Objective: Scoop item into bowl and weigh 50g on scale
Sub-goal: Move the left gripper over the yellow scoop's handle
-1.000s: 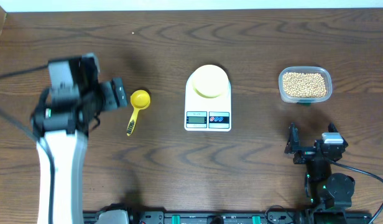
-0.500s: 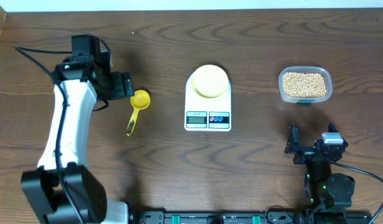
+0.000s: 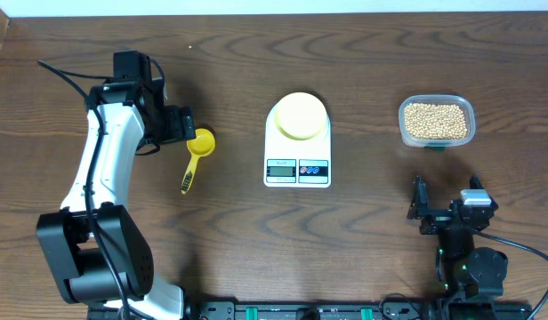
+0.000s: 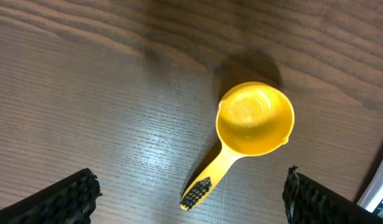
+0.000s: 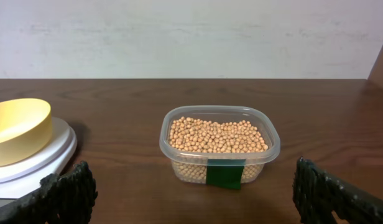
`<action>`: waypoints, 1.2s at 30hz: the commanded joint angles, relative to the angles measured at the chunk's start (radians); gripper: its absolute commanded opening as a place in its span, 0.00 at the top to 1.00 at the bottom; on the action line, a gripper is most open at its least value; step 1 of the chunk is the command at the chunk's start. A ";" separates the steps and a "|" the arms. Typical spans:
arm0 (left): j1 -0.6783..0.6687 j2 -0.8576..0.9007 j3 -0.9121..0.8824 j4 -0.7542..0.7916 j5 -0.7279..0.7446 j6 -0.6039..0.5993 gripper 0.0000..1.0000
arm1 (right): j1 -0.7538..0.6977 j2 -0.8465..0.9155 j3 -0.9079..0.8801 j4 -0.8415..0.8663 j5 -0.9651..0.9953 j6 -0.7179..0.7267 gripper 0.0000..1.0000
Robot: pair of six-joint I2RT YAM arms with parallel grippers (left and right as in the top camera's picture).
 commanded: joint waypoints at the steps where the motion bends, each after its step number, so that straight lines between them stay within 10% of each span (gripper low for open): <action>1: 0.004 0.008 0.013 0.014 -0.008 0.006 0.03 | 0.006 -0.008 -0.001 -0.005 0.011 -0.008 0.01; 36: 0.002 0.247 0.004 0.100 -0.008 0.014 0.03 | 0.006 -0.008 -0.001 -0.005 0.011 -0.008 0.01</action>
